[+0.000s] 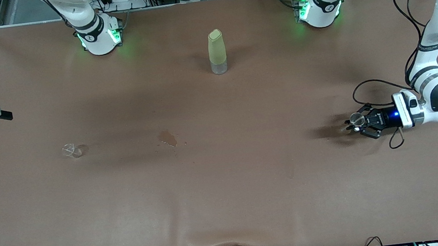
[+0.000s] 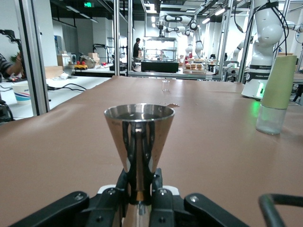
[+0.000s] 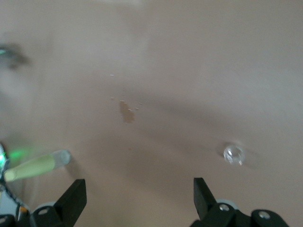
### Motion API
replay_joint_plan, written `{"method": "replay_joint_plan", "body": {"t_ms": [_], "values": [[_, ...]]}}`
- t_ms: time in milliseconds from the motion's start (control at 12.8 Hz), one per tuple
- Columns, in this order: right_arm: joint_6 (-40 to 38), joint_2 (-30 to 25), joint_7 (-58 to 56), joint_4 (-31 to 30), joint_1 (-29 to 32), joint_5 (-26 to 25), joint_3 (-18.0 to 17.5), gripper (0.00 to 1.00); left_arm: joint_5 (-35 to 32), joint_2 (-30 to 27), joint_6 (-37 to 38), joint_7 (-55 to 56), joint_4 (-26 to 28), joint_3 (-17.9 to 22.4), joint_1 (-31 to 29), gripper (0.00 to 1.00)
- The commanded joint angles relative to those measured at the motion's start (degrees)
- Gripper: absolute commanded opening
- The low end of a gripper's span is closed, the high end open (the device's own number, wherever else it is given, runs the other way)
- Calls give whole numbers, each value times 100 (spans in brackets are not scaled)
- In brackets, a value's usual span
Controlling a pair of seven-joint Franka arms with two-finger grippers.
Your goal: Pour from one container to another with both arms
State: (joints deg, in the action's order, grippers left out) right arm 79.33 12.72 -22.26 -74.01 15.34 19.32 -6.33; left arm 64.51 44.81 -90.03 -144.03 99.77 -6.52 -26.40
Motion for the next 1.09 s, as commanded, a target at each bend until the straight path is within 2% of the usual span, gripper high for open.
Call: {"method": "replay_joint_plan", "body": {"t_ms": [0,234,312,624,703,781,859,937,1015], "values": [[188,-427,808,-359,-355,-752,27,100,-333,-69,187,-187,69,-69,-391,0],[573,-1042,960,-1051,-374,-964,61,100,-334,123,178,-529,87,-34,-506,0],[618,-1183,1308,-1184,-391,-1217,53,100,-334,177,178,-600,78,-34,-550,0],[601,-1851,2347,-1844,-759,-1650,88,100,-325,282,135,-600,87,-8,-568,0],[592,-1896,2340,-1854,-804,-1677,210,100,-325,318,108,-592,87,-8,-629,0],[610,-1905,2253,-1854,-961,-1677,507,100,-325,353,82,-583,87,-8,-647,0],[627,-1879,2000,-1854,-1293,-1668,971,100,-325,362,73,-557,87,1,-647,0],[636,-1844,1867,-1845,-1540,-1677,1280,100,-325,362,29,-530,87,45,-647,0],[697,-1826,1822,-1845,-1551,-1677,1344,100,-325,371,20,-530,87,71,-647,0]]}}
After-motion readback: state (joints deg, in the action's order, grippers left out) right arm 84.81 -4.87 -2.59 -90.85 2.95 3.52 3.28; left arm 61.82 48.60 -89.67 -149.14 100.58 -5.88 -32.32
